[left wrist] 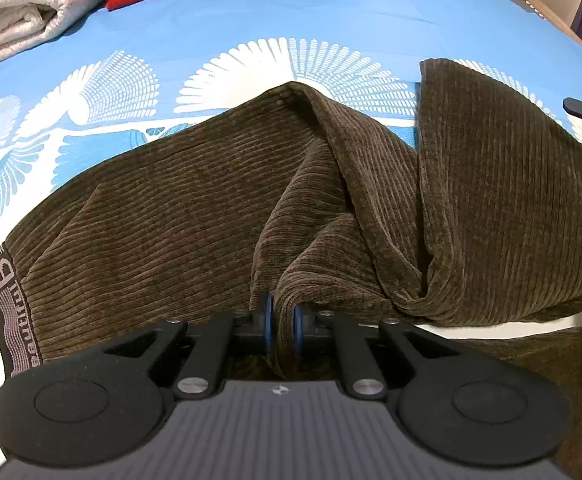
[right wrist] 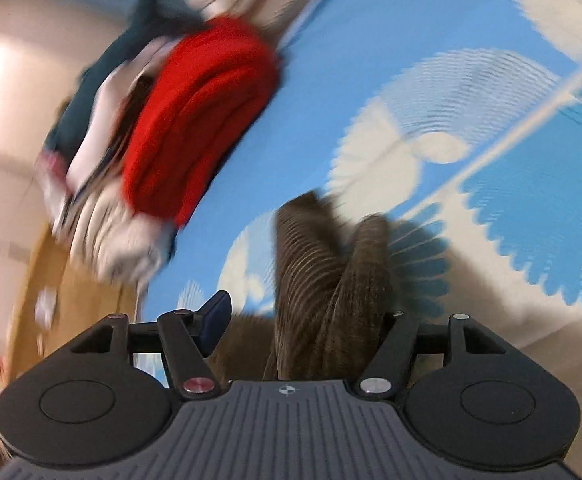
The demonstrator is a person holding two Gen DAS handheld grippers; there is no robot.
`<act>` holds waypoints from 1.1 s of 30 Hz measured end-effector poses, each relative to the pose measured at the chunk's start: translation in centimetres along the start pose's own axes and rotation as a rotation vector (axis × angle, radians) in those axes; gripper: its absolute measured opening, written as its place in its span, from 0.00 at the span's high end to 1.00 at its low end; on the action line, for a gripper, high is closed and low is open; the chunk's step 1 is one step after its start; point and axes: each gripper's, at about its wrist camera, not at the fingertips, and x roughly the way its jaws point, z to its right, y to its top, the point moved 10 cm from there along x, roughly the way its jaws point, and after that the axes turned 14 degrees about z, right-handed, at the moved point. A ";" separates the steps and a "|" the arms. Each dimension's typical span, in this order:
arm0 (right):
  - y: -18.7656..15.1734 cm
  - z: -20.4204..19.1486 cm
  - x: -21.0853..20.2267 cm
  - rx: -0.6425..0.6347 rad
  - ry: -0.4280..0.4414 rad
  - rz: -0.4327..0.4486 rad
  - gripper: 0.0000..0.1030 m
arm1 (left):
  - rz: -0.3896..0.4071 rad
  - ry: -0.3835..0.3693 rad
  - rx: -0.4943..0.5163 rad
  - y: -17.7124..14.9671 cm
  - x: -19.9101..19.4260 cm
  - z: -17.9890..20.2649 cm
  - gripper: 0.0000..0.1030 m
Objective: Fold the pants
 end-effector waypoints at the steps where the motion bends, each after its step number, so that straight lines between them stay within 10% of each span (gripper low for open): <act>1: 0.6 0.6 0.4 0.040 -0.019 0.021 0.36 | 0.000 -0.001 0.002 0.0 0.0 0.0 0.88; 12: 2.8 6.8 2.6 0.246 -0.154 0.149 0.36 | 0.000 -0.018 0.035 -0.2 0.0 0.4 0.86; 14: 2.8 7.4 2.4 0.247 -0.169 0.148 0.40 | -0.003 -0.044 0.069 -0.3 0.0 1.0 0.67; 16: 2.9 7.6 2.3 0.210 -0.201 0.153 0.64 | -0.011 -0.072 0.119 -0.5 0.3 1.8 0.55; 18: 3.0 7.2 2.1 0.160 -0.217 0.155 0.83 | -0.005 -0.061 0.164 -0.7 0.8 2.1 0.56; 22: 3.6 4.4 1.4 0.039 -0.195 0.161 0.88 | -0.008 -0.027 0.176 -0.8 1.6 1.7 0.85; 26: 7.7 -0.5 -3.7 -0.050 -0.116 0.422 0.90 | -0.011 -0.060 0.145 -0.5 1.4 1.7 0.87; 29: 10.1 1.4 -12.9 -0.128 -0.441 0.862 0.90 | -0.012 -0.067 0.181 -0.7 1.4 2.1 0.87; 31: 9.1 6.9 -14.3 -0.072 -0.701 0.792 0.90 | -0.014 -0.052 0.197 -0.7 1.3 2.0 0.87; 33: 7.6 12.8 -14.4 0.146 -0.747 0.677 0.90 | -0.026 -0.071 0.189 -0.8 1.4 2.0 0.87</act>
